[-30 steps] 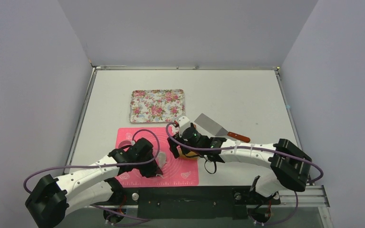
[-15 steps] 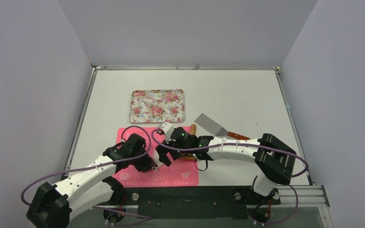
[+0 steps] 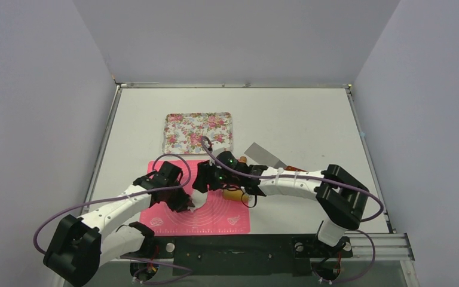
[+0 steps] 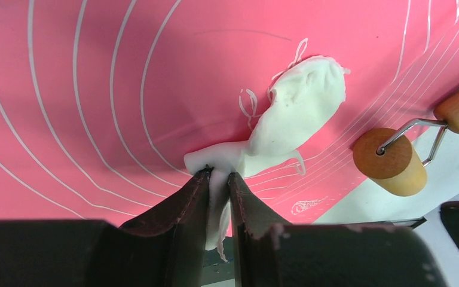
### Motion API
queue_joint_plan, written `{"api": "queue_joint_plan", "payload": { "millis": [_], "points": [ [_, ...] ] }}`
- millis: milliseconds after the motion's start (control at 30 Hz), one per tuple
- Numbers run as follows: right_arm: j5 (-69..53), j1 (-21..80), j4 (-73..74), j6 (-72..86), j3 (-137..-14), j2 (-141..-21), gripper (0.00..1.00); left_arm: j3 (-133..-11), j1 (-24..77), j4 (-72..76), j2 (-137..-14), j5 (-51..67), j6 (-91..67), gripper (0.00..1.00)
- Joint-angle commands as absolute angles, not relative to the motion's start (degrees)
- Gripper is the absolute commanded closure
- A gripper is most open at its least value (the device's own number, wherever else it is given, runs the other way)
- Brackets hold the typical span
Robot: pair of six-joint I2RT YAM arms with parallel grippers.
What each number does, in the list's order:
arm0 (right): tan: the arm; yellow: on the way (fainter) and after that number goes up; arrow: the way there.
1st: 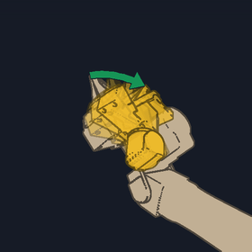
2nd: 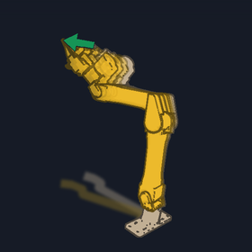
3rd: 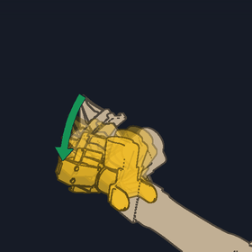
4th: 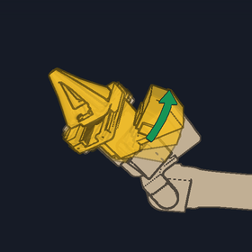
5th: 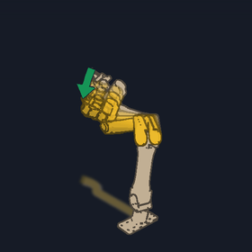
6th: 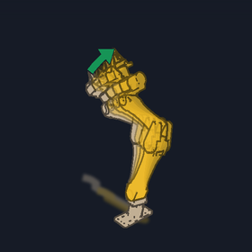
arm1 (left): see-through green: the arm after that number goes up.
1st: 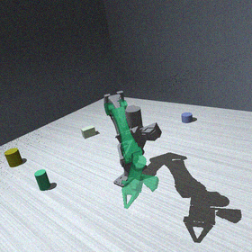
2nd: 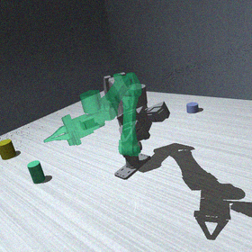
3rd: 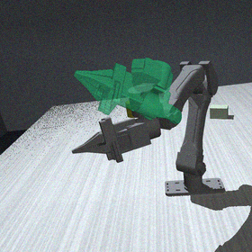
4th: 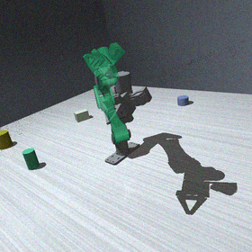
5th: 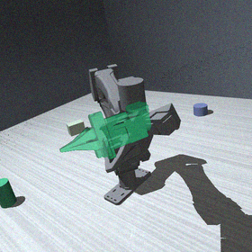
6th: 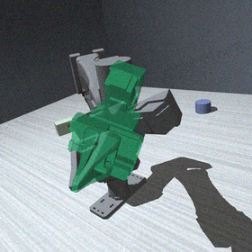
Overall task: Roll out the dumpling wrappers from the dough
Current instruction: Remove the dumpling wrapper from the work surface.
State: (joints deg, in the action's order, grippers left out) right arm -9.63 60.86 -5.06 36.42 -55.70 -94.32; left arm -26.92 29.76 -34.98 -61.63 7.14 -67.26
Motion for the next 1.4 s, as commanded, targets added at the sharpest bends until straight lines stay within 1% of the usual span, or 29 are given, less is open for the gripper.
{"api": "queue_joint_plan", "payload": {
  "millis": [0,133,233,300,333,400,533,900,1100,1167,1233,1367],
  "points": [
    [-12.5,61.0,-10.3,48.4,-59.2,-99.5,0.54,-27.9,29.4,-35.9,-60.9,7.3,-65.4,0.84],
    [-16.6,61.6,-10.9,50.9,-62.8,-105.1,0.55,-27.0,29.4,-36.0,-59.9,7.1,-65.7,0.84],
    [-17.6,61.9,-7.8,51.2,-65.9,-108.7,0.56,-27.2,29.3,-36.5,-59.9,7.1,-66.0,0.84],
    [-18.9,61.8,-9.4,52.6,-65.7,-109.6,0.59,-27.3,29.3,-37.2,-59.9,6.9,-66.2,0.84],
    [-20.2,61.8,-11.4,54.0,-65.1,-110.0,0.63,-27.3,29.3,-37.4,-59.9,6.9,-66.4,0.84],
    [-22.2,61.9,-12.9,55.4,-65.3,-111.3,0.67,-27.2,29.3,-37.5,-59.7,6.9,-66.7,0.84],
    [-24.5,61.9,-14.1,56.8,-64.4,-113.8,0.67,-27.1,29.4,-37.8,-58.6,7.2,-67.3,0.84],
    [-21.8,61.2,-11.4,55.5,-62.1,-114.2,0.68,-28.7,30.5,-42.2,-50.9,8.1,-68.8,0.84],
    [-21.7,60.7,-11.2,55.1,-61.6,-113.9,0.67,-29.6,35.7,-42.0,-48.4,7.8,-70.9,0.84],
    [-21.7,60.7,-11.2,55.0,-61.7,-113.7,0.67,-29.4,38.9,-40.1,-49.1,8.2,-73.4,0.84],
    [-21.9,60.7,-11.2,54.9,-61.8,-113.5,0.67,-29.7,44.4,-38.3,-50.1,8.0,-75.4,0.83],
    [-22.5,60.7,-10.9,54.6,-62.5,-113.9,0.67,-32.0,50.6,-37.5,-52.3,4.8,-78.2,0.84]
  ]
}}
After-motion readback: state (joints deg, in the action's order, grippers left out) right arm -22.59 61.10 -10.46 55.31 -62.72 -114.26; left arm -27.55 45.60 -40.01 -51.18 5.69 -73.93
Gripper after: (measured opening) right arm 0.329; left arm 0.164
